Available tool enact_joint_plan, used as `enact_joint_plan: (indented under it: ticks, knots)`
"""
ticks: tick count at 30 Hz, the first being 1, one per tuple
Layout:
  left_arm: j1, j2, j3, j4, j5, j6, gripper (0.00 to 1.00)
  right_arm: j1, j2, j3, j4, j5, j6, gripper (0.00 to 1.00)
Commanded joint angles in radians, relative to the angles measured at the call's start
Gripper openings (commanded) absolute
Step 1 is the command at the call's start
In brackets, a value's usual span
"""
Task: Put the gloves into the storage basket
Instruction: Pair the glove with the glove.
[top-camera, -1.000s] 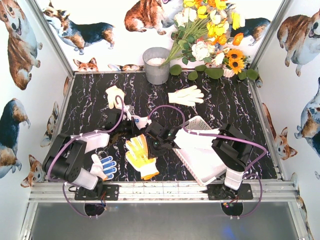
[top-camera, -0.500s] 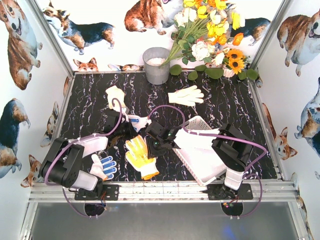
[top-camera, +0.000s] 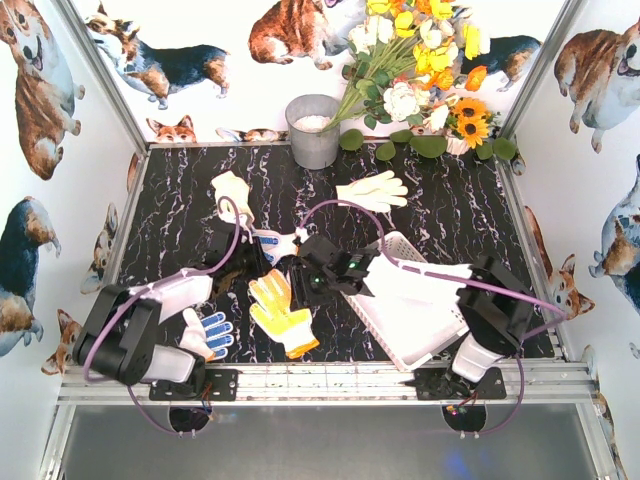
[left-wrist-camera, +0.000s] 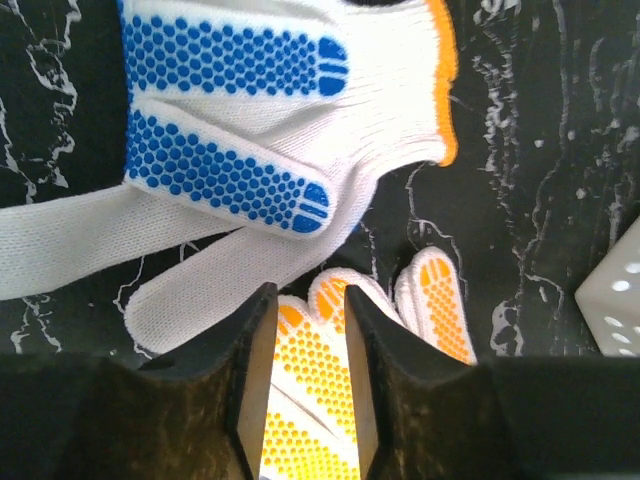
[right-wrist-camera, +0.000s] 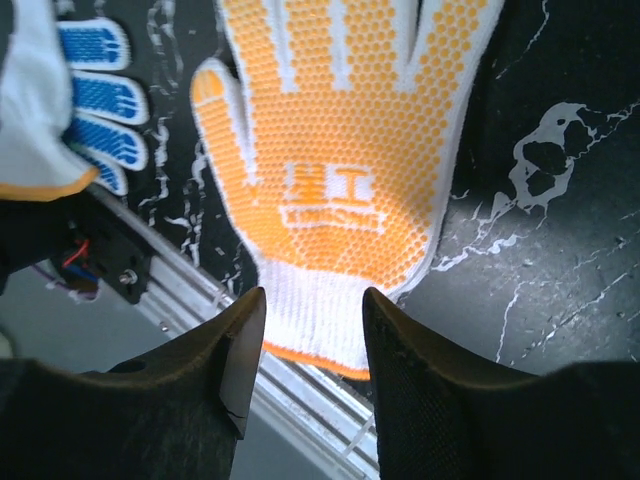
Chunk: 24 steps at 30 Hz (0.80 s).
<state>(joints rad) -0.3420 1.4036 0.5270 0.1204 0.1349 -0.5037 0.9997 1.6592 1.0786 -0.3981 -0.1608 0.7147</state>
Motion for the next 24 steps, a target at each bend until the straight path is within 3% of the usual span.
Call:
enact_joint_plan:
  ticks: [1, 4, 10, 16, 24]
  knots:
    - [-0.001, -0.095, 0.040, -0.076, -0.015, 0.027, 0.34, 0.002, -0.106, -0.019, -0.016, -0.033, 0.046, 0.48]
    - [-0.003, -0.167, 0.052, -0.154, -0.009, 0.031, 0.44, 0.002, -0.156, -0.083, -0.016, -0.085, 0.099, 0.52]
    - [-0.029, -0.264, 0.017, -0.235, 0.122, -0.031, 0.45, 0.000, -0.197, -0.181, 0.047, -0.125, 0.160, 0.56]
    - [-0.129, -0.313, -0.058, -0.219, 0.187, -0.138, 0.37, -0.010, -0.075, -0.132, -0.022, -0.199, 0.153, 0.54]
    - [-0.216, -0.291, -0.147, -0.134, 0.187, -0.200, 0.27, -0.033, -0.043, -0.153, -0.025, -0.231, 0.165, 0.50]
